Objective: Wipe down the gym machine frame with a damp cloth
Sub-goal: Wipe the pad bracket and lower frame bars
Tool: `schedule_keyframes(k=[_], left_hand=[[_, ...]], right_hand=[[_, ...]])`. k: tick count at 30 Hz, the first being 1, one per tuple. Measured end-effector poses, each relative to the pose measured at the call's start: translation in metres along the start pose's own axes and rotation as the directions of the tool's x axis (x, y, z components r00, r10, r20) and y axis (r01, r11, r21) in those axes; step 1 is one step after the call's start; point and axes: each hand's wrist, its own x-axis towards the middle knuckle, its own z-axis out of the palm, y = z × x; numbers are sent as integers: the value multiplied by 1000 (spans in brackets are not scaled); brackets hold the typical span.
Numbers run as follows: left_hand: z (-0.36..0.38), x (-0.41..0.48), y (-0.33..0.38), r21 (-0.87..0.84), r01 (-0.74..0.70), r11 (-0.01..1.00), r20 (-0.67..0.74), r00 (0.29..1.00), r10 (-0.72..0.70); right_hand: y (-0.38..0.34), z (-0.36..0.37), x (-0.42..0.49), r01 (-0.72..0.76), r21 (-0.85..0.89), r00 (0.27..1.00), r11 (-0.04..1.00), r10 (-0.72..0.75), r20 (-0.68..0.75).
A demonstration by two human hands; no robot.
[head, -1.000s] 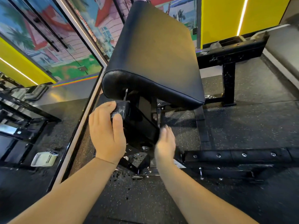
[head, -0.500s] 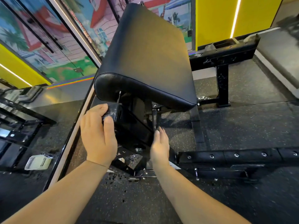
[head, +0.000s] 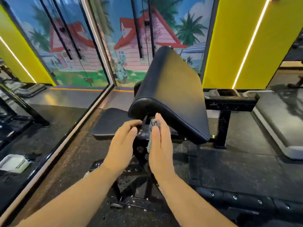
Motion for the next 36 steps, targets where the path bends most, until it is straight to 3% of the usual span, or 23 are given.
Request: schedule_keyframes(k=[2, 4, 8, 11, 14, 16, 19, 20, 22, 27, 32, 36], left_hand=[[-17, 1, 0, -230, 133, 964, 81, 990, -117], [-33, -1, -13, -200, 178, 963, 215, 967, -135], [-46, 3, -44, -227, 257, 939, 521, 847, -106], [-42, 13, -56, -240, 208, 948, 499, 864, -63], [-39, 19, -63, -258, 115, 959, 437, 900, 10], [-38, 23, -67, -305, 117, 945, 455, 890, 36], [-36, 29, -78, -320, 135, 938, 508, 860, 50], [-35, 31, -81, -312, 132, 941, 514, 857, 50], [-33, 32, -87, -321, 136, 937, 515, 856, 52], [-34, 36, -90, -418, 85, 905, 530, 831, 167], [-27, 37, -98, -447, 212, 869, 528, 847, 64], [-24, 39, -102, -417, 137, 899, 502, 859, 102]], right_hand=[[-11, -3, 11, 226, -267, 973, 937, -204, 107], [-11, -15, 18, 443, -537, 894, 718, -308, 325], [-36, -14, 35, 544, -734, 815, 406, -47, 578], [-51, 25, 52, 631, -768, 745, 112, 189, 640], [-54, 56, 52, 761, -648, 630, -42, 288, 721], [-47, 40, 50, 768, -640, 613, -12, 302, 730], [-52, -8, 34, 523, -812, 798, 259, 186, 573], [-56, -15, 28, 456, -840, 849, 293, 142, 510], [-62, -8, 23, 380, -890, 884, 254, 184, 430], [-56, 61, 58, 471, -875, 810, 114, 337, 480], [-65, 21, 34, 280, -937, 907, 210, 263, 330], [-67, 28, 25, 309, -941, 917, 139, 218, 333]])
